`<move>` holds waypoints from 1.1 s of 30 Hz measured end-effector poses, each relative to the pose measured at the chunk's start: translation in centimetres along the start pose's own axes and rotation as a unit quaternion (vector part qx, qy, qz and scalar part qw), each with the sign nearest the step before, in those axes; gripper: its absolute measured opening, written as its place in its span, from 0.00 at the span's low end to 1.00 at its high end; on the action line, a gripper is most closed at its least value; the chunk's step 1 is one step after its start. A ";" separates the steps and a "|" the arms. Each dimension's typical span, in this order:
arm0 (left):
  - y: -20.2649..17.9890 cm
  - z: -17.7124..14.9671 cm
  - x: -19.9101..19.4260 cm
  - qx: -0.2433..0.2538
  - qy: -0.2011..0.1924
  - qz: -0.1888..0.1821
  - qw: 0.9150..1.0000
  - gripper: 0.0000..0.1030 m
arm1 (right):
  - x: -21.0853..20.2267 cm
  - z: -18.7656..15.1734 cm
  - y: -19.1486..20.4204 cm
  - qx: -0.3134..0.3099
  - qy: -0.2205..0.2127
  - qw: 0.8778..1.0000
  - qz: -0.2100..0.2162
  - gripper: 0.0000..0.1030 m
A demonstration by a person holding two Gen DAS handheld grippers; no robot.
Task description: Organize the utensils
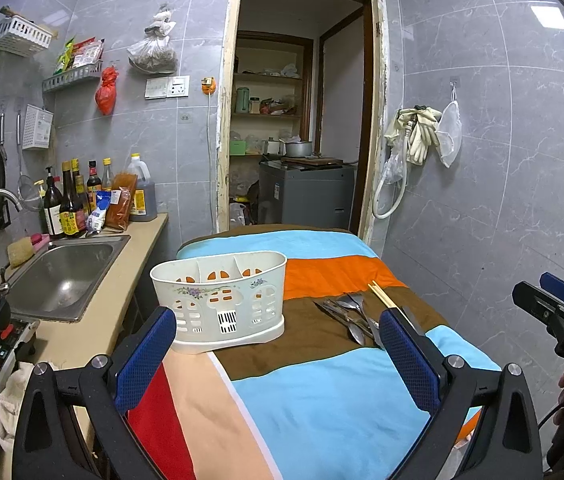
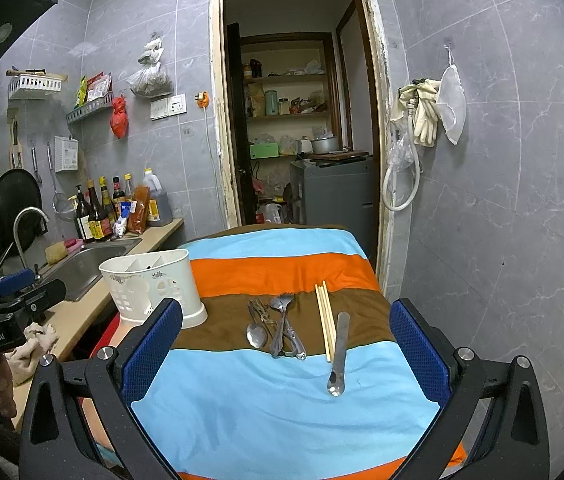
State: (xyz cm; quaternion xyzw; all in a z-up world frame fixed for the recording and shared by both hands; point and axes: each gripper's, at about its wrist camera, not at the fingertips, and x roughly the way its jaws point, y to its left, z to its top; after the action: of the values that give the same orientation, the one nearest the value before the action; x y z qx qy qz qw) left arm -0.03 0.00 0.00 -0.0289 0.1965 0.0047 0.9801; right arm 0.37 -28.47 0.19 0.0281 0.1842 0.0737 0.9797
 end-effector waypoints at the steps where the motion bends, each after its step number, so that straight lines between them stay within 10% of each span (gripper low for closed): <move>1: 0.0 0.0 0.0 0.000 0.000 0.000 1.000 0.99 | 0.1 0.0 0.0 0.000 0.000 1.000 0.000 0.99; 33: 0.7 -0.3 2.0 0.000 0.002 0.000 1.000 0.99 | 0.7 0.2 0.7 -0.001 0.003 1.000 -0.001 0.99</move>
State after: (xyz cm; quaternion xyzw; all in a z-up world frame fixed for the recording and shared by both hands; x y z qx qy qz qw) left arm 1.68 0.70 -1.06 -0.0287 0.1987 0.0047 0.9796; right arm 0.98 -27.67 0.24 0.0268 0.1871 0.0734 0.9792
